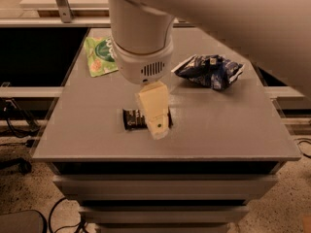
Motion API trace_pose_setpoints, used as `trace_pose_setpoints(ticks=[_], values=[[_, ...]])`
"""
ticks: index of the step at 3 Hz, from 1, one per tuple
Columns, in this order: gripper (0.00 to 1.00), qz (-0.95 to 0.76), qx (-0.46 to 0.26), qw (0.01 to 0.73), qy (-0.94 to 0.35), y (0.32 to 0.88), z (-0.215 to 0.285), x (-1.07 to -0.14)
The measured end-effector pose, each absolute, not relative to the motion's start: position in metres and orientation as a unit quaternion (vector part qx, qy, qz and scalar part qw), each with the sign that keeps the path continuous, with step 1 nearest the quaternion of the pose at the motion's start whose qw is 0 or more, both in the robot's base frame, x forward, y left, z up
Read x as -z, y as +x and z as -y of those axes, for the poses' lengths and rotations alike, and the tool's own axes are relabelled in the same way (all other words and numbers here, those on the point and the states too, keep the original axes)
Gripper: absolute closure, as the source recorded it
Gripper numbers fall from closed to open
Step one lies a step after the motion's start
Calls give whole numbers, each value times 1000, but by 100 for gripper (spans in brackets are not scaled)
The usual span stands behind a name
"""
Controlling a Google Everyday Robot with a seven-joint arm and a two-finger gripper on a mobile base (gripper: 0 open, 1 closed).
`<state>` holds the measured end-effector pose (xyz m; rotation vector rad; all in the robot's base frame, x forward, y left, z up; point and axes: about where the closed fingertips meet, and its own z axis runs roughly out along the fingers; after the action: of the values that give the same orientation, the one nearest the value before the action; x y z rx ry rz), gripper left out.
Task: Move rxbar chocolate near green rice chip bag
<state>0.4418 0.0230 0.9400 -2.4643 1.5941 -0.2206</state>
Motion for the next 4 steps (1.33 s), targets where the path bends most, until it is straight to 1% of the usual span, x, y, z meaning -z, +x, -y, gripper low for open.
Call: trace_pose_setpoints(ticks=[1, 2, 4], values=[[0, -567, 58, 82, -818, 464, -39, -912], [0, -598, 33, 77, -797, 482, -39, -881], [0, -639, -12, 89, -764, 508, -24, -834]])
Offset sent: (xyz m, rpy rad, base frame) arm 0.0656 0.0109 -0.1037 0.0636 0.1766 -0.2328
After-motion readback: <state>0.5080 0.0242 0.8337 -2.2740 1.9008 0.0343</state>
